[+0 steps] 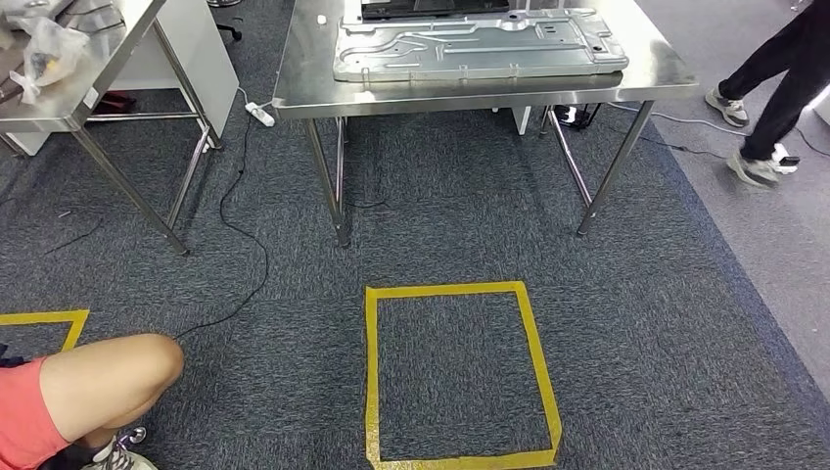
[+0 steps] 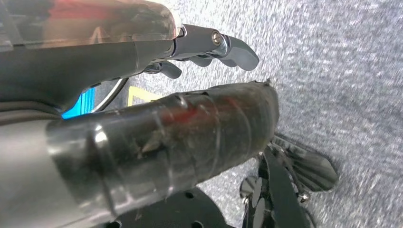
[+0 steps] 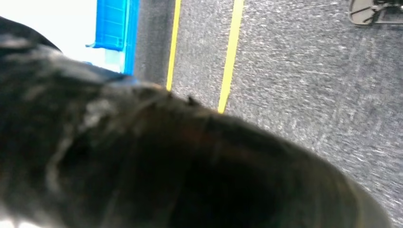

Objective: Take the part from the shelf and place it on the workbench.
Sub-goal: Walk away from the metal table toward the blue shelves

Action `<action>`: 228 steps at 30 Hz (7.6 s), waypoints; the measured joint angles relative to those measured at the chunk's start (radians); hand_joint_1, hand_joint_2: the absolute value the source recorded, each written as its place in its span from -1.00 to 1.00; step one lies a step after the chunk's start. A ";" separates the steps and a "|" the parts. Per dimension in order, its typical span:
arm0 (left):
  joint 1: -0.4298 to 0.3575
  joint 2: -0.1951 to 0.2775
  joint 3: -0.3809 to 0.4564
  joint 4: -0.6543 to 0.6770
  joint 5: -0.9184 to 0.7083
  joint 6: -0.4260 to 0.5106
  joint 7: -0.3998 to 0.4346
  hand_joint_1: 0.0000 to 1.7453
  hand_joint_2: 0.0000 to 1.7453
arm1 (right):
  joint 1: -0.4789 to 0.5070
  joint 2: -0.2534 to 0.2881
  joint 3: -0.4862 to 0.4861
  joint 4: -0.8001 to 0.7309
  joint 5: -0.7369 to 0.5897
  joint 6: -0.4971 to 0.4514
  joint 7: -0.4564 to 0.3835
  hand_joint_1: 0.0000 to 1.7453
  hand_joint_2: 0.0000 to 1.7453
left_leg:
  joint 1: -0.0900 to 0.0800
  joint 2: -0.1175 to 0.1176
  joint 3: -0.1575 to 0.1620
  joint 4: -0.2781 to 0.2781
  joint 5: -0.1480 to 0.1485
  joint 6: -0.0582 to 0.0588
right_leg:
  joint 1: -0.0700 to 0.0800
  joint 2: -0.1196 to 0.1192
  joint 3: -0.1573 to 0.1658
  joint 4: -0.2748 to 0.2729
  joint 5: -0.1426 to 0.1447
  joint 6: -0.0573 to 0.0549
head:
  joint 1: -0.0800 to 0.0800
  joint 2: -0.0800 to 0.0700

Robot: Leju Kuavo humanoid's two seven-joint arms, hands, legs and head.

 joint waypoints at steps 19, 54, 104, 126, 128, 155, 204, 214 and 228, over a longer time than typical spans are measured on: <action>0.002 0.000 0.000 0.000 0.001 0.000 0.001 -1.00 -1.00 | 0.002 0.009 -0.018 0.000 -0.014 -0.004 -0.013 -1.00 -1.00 | -0.002 0.043 0.080 -0.196 0.123 0.049 | -0.001 0.001 -0.111 0.246 -0.096 0.053 | 0.002 0.000; 0.001 -0.002 -0.007 0.000 -0.007 0.000 -0.003 -1.00 -1.00 | -0.002 0.020 -0.019 0.000 -0.010 -0.016 -0.014 -1.00 -1.00 | -0.006 0.087 0.107 -0.201 0.102 0.029 | 0.010 -0.052 -0.007 0.010 0.002 0.034 | 0.002 0.000; 0.000 -0.002 -0.008 0.000 0.006 -0.003 -0.003 -1.00 -1.00 | -0.003 0.041 -0.041 0.000 -0.016 -0.014 -0.034 -1.00 -1.00 | -0.003 -0.024 0.084 -0.185 0.109 0.037 | 0.003 0.063 -0.028 0.025 0.008 0.040 | 0.002 0.000; 0.002 -0.003 -0.009 0.000 0.007 0.000 -0.004 -1.00 -1.00 | -0.005 0.044 -0.046 0.000 -0.018 -0.014 -0.049 -1.00 -1.00 | -0.003 0.001 -0.033 0.076 -0.004 0.001 | 0.009 0.028 -0.009 -0.009 0.025 -0.004 | 0.001 0.000; 0.003 -0.003 -0.009 0.000 0.007 0.000 -0.004 -1.00 -1.00 | -0.004 0.045 -0.048 0.000 -0.018 -0.014 -0.048 -1.00 -1.00 | 0.002 -0.012 0.024 -0.053 0.070 0.003 | 0.008 0.045 -0.008 -0.005 0.023 -0.002 | 0.001 0.000; 0.001 -0.003 -0.009 0.000 0.021 -0.005 -0.011 -1.00 -1.00 | -0.005 0.048 -0.059 0.000 -0.014 -0.006 -0.050 -1.00 -1.00 | 0.000 0.002 -0.034 0.092 -0.040 0.003 | 0.009 0.016 -0.016 -0.002 0.023 -0.004 | 0.003 0.000; 0.003 -0.002 -0.010 0.000 0.025 -0.006 -0.010 -1.00 -1.00 | -0.003 0.052 -0.061 0.000 0.008 -0.001 -0.052 -1.00 -1.00 | -0.005 0.056 0.089 -0.197 0.115 0.057 | -0.001 -0.007 -0.108 0.190 -0.041 0.053 | 0.006 0.000; -0.004 -0.004 -0.011 0.000 0.025 -0.006 -0.009 -1.00 -1.00 | -0.006 0.052 -0.062 0.000 0.010 -0.001 -0.052 -1.00 -1.00 | -0.001 0.018 0.048 -0.056 0.012 0.010 | 0.007 0.001 -0.008 -0.008 0.026 -0.001 | 0.003 0.000; -0.002 -0.004 -0.011 0.000 0.026 -0.006 -0.007 -1.00 -1.00 | -0.003 0.052 -0.063 0.000 0.014 -0.001 -0.052 -1.00 -1.00 | 0.003 -0.018 0.084 -0.197 0.127 0.054 | 0.008 0.066 -0.048 0.065 -0.015 0.041 | 0.006 0.000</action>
